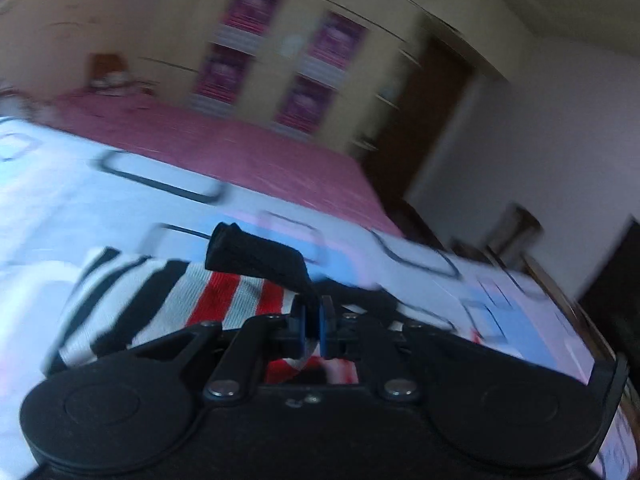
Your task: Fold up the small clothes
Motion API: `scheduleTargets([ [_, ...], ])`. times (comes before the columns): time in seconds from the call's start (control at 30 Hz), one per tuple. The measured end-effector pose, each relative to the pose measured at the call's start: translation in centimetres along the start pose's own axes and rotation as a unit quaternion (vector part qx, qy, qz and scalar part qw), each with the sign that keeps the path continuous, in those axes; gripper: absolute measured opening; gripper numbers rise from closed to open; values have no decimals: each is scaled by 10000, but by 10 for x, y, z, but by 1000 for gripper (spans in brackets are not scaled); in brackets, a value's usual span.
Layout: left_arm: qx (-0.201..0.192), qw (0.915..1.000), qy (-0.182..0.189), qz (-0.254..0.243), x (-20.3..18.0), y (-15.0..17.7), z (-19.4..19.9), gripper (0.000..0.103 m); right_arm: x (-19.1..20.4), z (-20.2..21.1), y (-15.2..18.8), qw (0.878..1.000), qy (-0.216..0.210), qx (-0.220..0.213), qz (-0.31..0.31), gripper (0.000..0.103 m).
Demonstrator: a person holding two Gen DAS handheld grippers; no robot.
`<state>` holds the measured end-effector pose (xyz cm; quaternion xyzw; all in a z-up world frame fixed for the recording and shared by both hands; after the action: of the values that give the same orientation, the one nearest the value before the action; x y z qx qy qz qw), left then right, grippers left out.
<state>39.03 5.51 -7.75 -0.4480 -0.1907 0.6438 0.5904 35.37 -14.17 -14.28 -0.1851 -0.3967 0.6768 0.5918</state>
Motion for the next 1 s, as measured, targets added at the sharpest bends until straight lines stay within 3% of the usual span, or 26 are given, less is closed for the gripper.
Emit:
scheduleTargets([
  [0.1, 289, 9990, 278, -192, -34, 18, -28, 6, -26, 14, 3, 9998, 173, -24, -115, 51],
  [0.27, 890, 9926, 398, -718, -75, 58, -76, 8, -62, 34, 10, 9990, 290, 7, -341, 51],
  [0.37, 1266, 9859, 229, -1068, -83, 89, -86, 24, -71, 42, 11, 9989, 280, 15, -383, 51],
  [0.43, 1343, 9835, 76, -1207, -80, 99, -81, 31, -73, 45, 12, 9990, 232, 23, -386, 51],
  [0.47, 1330, 9833, 6, -1239, -79, 101, -78, 40, -72, 45, 12, 9991, 201, 31, -376, 51],
  [0.5, 1293, 9838, -61, -1242, -76, 101, -73, 50, -71, 46, 13, 9992, 171, 41, -360, 51],
  [0.6, 996, 9881, -292, -1134, -58, 90, -50, 62, -63, 39, 11, 9996, 58, 94, -274, 51],
  [0.8, 658, 9873, -1106, -935, 1, 75, -8, 64, -36, 26, 7, 9997, -201, 143, -6, 52],
  [0.83, 626, 9856, -1285, -900, 15, 75, 0, 64, -30, 24, 7, 9996, -239, 162, 40, 59],
  [0.87, 614, 9841, -1417, -873, 24, 77, 4, 64, -24, 22, 6, 9995, -264, 158, 79, 73],
  [1.0, 639, 9774, -1866, -759, 54, 79, 20, 64, -3, 13, 5, 9989, -340, 141, 285, 76],
])
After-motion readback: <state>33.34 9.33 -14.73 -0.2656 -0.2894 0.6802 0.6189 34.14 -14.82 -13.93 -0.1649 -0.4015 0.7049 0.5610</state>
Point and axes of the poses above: each gripper's, at about its wrist camera, not at the fingertips, and z roughly against the way its jaws point, x to its left, y to its underside, the point moved 5 cm from there along -z, roughly the way its jaws point, and after that the axes turned 4 degrees about -y, right-handed, at the moved point
